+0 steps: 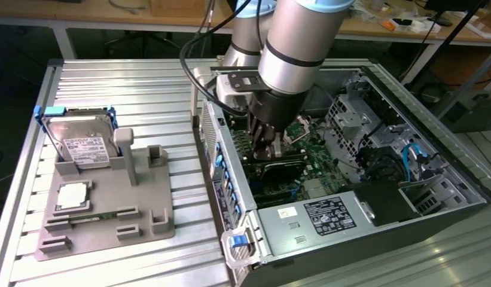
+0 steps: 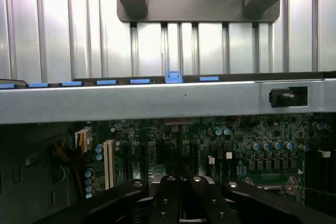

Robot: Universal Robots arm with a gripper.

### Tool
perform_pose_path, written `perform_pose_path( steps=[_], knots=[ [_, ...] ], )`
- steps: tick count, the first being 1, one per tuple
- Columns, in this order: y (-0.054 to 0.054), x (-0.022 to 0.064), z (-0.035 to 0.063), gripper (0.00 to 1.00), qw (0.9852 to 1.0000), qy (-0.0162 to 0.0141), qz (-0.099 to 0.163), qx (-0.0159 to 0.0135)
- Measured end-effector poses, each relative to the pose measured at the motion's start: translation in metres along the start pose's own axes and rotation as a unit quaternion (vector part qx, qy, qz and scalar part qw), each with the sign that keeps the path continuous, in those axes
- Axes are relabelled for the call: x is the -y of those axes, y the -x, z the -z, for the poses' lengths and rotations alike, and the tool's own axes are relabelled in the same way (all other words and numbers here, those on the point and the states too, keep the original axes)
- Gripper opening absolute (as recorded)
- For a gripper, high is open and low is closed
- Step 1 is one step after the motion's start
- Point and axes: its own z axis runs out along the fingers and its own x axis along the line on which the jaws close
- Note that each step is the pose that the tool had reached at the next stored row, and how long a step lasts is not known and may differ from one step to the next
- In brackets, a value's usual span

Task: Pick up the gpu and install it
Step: 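Press down on the gpu until it lock into place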

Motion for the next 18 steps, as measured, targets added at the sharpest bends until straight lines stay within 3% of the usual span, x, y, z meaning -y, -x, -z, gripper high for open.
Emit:
perform_pose_path(
  steps=[13, 18],
  knots=[
    [0.000, -0.0147, -0.0004, 0.11, 1.0000, 0.0000, 0.000, 0.0000],
    [0.000, -0.0164, 0.0087, 0.11, 1.0000, 0.0005, 0.000, 0.0000]
  ],
)
